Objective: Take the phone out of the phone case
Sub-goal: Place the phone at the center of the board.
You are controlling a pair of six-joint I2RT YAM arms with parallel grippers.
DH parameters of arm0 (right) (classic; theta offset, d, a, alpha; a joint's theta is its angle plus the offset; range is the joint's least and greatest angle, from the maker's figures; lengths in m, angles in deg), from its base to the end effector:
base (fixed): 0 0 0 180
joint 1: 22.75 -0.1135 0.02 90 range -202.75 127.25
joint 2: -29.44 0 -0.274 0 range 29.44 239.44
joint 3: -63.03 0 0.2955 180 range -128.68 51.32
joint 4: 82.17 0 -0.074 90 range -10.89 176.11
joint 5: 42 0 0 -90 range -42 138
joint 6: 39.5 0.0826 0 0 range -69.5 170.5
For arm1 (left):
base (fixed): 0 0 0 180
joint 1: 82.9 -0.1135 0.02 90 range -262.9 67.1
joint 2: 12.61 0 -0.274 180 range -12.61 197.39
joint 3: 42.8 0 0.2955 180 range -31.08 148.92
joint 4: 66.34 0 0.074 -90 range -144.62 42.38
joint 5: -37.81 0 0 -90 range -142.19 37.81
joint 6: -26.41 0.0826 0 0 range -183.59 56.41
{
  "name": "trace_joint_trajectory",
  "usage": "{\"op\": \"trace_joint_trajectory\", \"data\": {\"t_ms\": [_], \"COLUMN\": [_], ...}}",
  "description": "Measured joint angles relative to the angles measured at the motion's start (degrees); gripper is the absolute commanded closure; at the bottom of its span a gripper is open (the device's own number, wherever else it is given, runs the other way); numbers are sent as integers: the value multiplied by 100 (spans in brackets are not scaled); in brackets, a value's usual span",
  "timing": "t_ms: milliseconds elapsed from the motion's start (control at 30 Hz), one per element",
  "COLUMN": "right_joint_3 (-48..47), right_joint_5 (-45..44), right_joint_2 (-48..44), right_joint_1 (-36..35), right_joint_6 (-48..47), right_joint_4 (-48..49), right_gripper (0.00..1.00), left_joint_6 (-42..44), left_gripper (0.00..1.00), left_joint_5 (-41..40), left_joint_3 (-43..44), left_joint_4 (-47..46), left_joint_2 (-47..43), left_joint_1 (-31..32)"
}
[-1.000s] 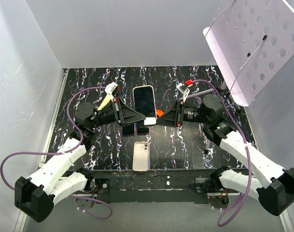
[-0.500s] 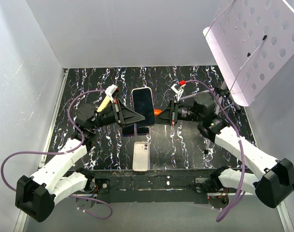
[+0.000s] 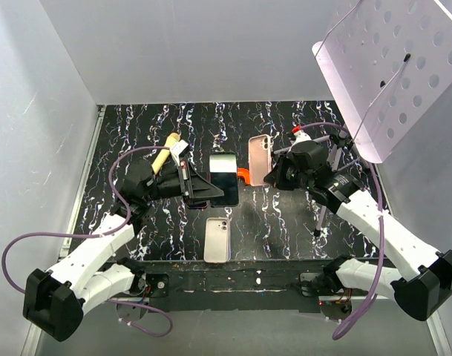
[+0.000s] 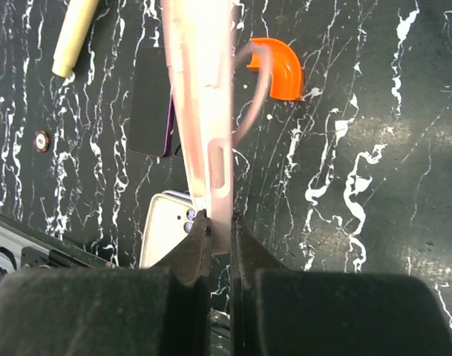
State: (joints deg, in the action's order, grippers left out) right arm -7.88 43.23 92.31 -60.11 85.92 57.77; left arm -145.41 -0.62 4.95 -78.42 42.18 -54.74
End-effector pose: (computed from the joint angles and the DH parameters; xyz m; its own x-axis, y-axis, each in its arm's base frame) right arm 0.2587 0.1888 0.3158 -0.6614 0.2217 -0.7165 -0.2029 0.8668 0.4555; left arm 0.2164 -0.1893 0.3122 -0.9603 -0.1838 -0.2099 0.2163 -0.0155 -0.9762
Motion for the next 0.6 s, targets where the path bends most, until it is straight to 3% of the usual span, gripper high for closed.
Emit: {"op": "trace_joint_trajectory", "data": {"t_ms": [100,200,300,433,600], "right_joint_3": [68,94,103,103,136], "right_joint_5": [-15,13,50,83,203], "right_joint_2": [-107,-280,-533,-850,-1075], "right_joint_1": [0,0,0,0,0], "right_joint_6": [-131,-199,-282,-387,-433], "right_joint_4": [-87,-184,-203,-225,-245], "right_gripper": [99,99,99,99,99], "left_joint_6": [1436,3141,4568,5766,6334], "left_gripper": [100,100,100,100,100], "left_joint_5": [-476,-1650,-2949,-4192,-4830], "left_joint_3": [669,1679,2238,2098,1504], "left_joint_4": [2194,4214,5445,6347,6478], "left_joint_2": [20,203,391,605,929], "left_joint_1": [-46,-103,-188,-411,-739]}}
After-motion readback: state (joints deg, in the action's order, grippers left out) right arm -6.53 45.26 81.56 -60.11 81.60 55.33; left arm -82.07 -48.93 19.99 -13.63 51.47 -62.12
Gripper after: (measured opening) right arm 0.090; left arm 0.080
